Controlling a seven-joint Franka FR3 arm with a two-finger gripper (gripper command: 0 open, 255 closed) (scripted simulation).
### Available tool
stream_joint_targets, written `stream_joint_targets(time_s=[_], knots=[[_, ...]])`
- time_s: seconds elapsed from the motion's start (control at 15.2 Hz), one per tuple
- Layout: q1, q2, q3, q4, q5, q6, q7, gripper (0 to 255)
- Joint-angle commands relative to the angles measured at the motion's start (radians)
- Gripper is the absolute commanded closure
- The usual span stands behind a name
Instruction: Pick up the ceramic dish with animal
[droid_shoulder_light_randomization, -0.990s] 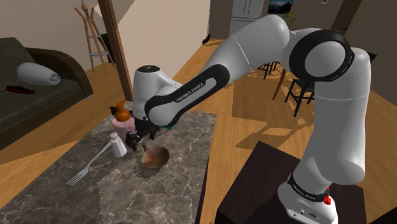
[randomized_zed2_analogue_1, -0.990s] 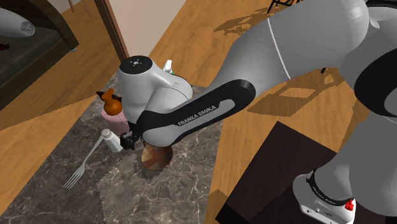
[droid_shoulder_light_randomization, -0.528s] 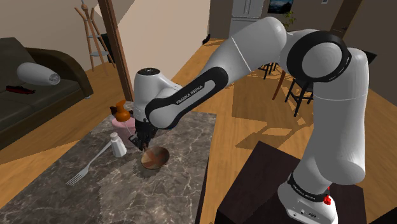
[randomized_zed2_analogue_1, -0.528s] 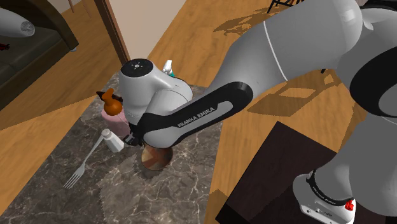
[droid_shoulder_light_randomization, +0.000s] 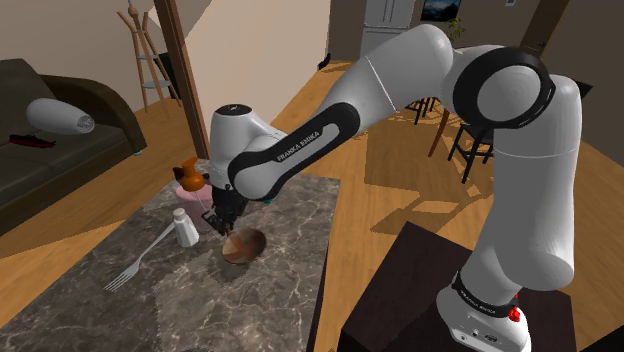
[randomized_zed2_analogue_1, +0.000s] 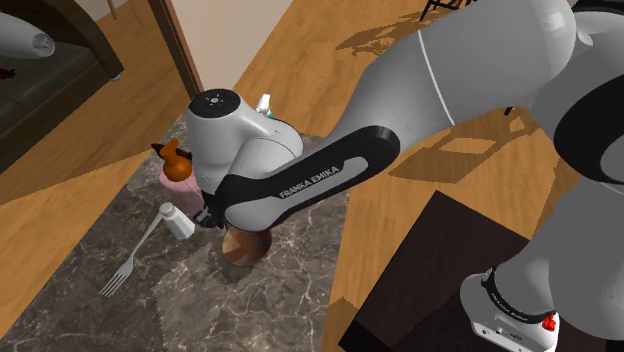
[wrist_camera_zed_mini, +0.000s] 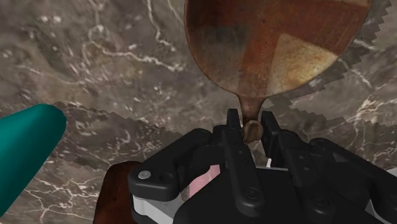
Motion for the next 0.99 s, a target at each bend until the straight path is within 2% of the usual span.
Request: stream_joint_targets(time_s=[0.0, 0.79, 0.92], knots=[[-0.002, -0.012, 0.003, 0.010, 0.005, -0.022, -0.002, 255], [-0.012, -0.083, 0.016, 0.081, 0.034, -0.160, -0.014, 255], [-0.012, -0.084, 0.016, 0.082, 0.034, -0.162, -0.015, 255]])
